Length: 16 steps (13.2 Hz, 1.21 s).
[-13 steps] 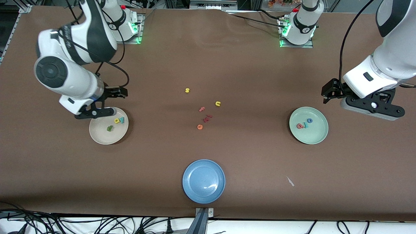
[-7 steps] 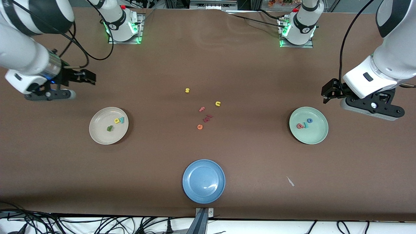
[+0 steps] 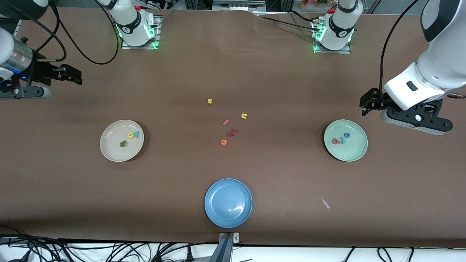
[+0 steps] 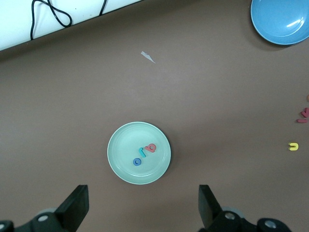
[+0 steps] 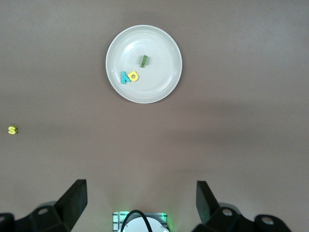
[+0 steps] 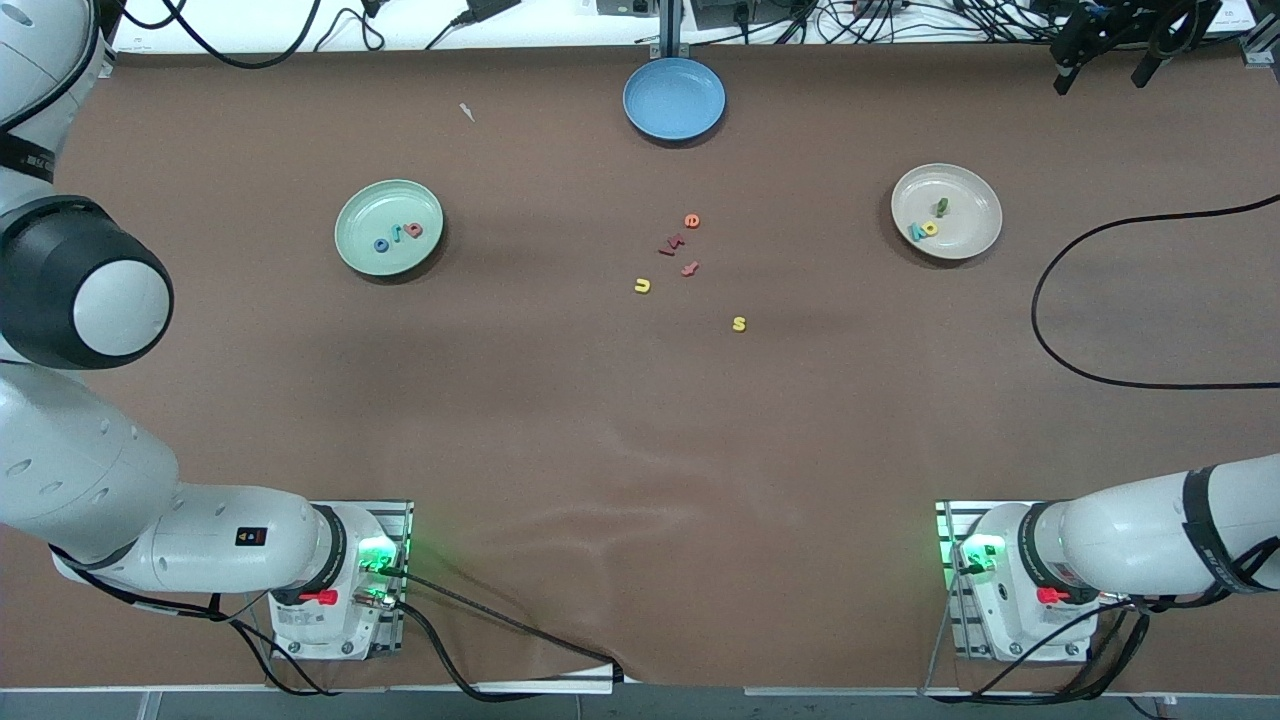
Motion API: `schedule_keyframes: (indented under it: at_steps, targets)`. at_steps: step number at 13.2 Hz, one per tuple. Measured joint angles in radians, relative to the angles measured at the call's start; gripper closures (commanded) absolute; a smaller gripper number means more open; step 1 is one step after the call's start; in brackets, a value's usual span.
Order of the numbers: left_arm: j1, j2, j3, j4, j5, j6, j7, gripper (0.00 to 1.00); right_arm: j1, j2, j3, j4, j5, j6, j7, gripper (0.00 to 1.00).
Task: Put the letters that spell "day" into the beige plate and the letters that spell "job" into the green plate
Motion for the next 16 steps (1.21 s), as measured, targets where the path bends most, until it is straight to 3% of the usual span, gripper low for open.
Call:
schedule_keyframes:
  at_steps: [16]
  targets:
    - [-0.002,0.0,0.0,0.0,0.0,0.0,0.0,0.0,0.001,0.003,0.001,0.004,0.016,0.102,-0.004,0.0]
